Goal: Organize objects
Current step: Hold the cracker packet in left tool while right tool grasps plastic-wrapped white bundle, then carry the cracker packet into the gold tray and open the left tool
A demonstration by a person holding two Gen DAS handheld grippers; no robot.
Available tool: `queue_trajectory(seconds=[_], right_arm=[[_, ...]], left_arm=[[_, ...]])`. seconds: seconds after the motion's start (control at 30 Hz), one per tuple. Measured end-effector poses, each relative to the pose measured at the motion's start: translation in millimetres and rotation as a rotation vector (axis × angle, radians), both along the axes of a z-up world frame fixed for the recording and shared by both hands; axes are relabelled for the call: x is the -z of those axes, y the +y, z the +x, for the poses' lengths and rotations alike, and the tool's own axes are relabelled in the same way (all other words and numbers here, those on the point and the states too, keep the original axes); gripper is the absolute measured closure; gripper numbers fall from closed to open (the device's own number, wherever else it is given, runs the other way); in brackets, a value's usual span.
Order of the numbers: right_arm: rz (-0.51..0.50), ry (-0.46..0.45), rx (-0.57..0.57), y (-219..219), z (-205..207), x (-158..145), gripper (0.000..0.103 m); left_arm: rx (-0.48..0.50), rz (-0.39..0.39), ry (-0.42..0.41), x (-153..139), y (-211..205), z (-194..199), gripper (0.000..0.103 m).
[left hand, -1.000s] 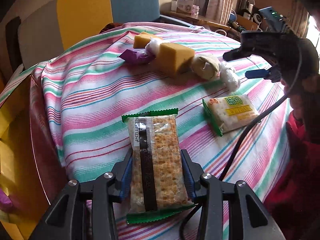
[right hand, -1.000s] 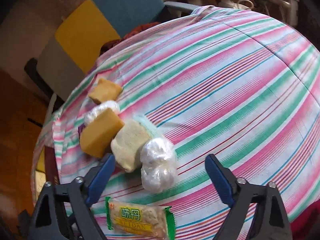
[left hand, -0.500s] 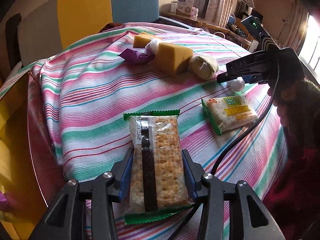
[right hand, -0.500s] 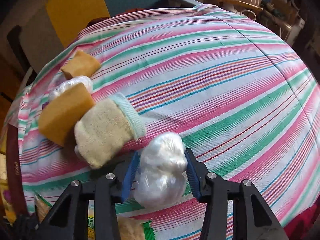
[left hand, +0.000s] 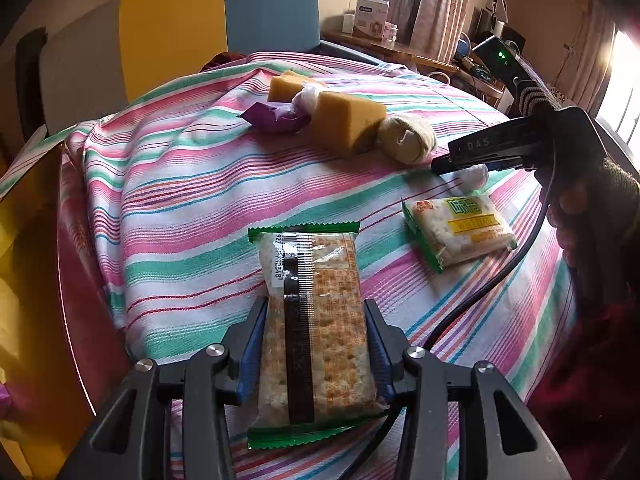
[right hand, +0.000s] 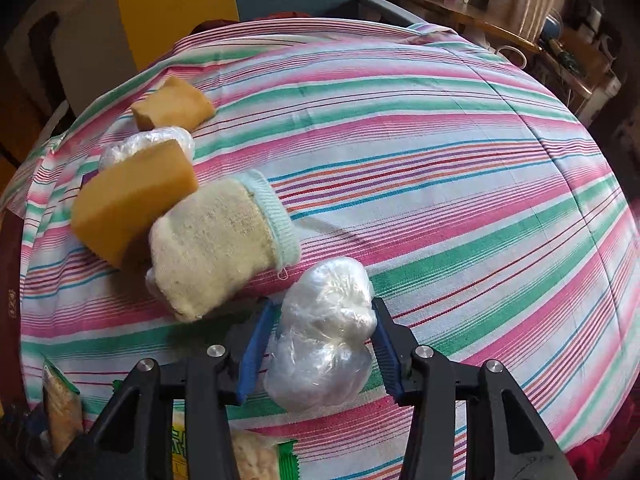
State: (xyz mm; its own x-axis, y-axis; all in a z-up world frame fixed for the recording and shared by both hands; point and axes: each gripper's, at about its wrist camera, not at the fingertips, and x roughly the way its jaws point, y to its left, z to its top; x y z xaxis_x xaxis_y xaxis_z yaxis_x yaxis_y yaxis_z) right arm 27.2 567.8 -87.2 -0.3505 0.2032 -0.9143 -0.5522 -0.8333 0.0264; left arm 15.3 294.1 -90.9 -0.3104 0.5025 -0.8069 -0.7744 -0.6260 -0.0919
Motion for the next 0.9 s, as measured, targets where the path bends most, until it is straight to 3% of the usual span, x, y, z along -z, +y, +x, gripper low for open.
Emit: queue_trajectory(seconds=[0.67, 0.83, 0.9], right_arm=[[0.068, -0.019, -0.038, -11.5, -6.5, -0.1, 0.054], [0.077, -0.016, -0.042, -15.5, -6.6, 0.0, 0.054], [0.079, -0.015, -0.044, -16.0, -8.2, 2.1, 0.054]], left_arm=[[0.016, -0.004, 0.005, -1.6, 0.6, 0.3, 0.058], [0.008, 0.001, -0.041, -8.2, -1.4, -1.3, 0.058], [0.015, 0.041, -0.059, -20.2, -6.1, 1.5, 0.058]])
